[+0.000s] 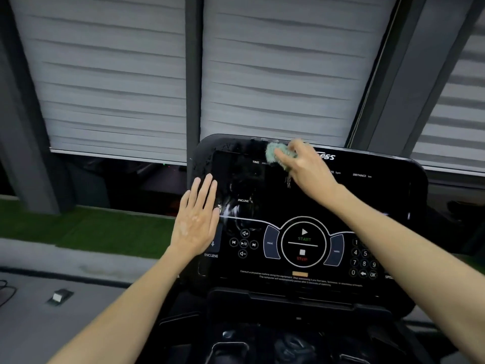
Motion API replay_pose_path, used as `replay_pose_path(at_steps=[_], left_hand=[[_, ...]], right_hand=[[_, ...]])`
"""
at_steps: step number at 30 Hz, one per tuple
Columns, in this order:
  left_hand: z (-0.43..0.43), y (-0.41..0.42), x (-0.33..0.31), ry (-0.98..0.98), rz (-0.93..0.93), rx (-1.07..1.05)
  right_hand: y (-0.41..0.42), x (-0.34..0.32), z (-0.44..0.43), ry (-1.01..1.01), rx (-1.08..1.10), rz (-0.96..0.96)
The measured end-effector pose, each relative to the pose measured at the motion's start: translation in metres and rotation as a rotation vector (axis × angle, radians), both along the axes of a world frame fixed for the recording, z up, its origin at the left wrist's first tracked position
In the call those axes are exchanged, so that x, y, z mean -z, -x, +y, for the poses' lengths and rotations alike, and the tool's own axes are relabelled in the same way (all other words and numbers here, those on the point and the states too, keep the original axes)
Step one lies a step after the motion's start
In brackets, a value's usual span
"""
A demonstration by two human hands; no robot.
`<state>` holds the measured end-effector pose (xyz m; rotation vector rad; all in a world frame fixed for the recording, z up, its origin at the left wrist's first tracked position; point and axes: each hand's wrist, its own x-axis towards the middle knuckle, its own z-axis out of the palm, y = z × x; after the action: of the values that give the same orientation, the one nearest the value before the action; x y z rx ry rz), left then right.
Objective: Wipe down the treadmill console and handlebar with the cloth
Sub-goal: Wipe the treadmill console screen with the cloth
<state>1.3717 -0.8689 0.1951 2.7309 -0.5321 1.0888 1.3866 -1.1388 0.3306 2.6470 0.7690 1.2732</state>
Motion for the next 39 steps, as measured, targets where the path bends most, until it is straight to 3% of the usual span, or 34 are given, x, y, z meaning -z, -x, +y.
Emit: replay_pose_path(at_steps=[5,9,13,18,24,27,32,39], left_hand=[[0.0,-0.003,0.002,0.025,0.0,0.025],[0.0,-0.004,0.002,0.026,-0.007,0.035],[0.001,-0.004,0.002,0.02,-0.008,0.033],[0.001,-0.002,0.002,0.015,0.001,0.027],[0.001,-0.002,0.002,0.006,0.005,0.015],[0.001,-0.002,0.002,0.005,-0.003,0.015],[0.001,-0.003,0.002,0.017,-0.004,0.018],[0.001,-0.003,0.003,0.01,-0.008,0.013]], right_hand=[[-0.022,-0.034,0.006,-0.066,0.095,-0.043],[-0.012,-0.02,0.012,-0.024,0.037,-0.07],[0.025,0.054,0.02,0.053,-0.119,-0.011],[0.084,0.157,0.02,0.167,-0.2,0.216],[0.111,0.198,0.016,0.367,-0.181,0.377],[0.1,0.176,0.019,0.395,-0.205,0.269],[0.041,0.091,0.03,0.136,-0.111,0.145],[-0.016,-0.02,0.049,-0.018,0.059,0.014]])
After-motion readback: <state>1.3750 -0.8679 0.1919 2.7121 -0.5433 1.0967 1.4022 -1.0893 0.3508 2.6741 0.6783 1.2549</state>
